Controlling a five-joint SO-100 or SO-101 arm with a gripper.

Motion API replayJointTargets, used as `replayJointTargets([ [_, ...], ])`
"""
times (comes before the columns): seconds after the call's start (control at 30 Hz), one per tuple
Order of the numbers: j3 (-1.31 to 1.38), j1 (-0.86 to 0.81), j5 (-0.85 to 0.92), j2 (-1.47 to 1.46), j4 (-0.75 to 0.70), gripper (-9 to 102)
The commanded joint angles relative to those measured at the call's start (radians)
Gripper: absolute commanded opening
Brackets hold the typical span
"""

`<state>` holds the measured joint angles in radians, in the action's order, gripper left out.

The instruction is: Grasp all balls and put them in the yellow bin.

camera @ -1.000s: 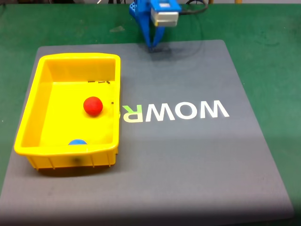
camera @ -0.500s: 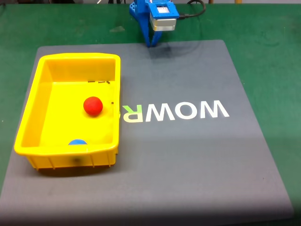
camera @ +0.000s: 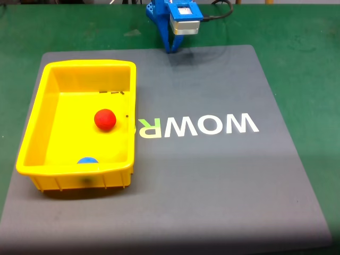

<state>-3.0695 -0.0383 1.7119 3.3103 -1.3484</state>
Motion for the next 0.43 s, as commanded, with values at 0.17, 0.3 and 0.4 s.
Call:
replayJointTargets([
  [0.17, -0.031, 0.008, 0.011, -0.005, -0.002, 0],
  [0.3, -0.031, 0.008, 0.014, -0.006, -0.002, 0],
  [0.4, -0.031, 0.008, 0.017, -0.006, -0.002, 0],
])
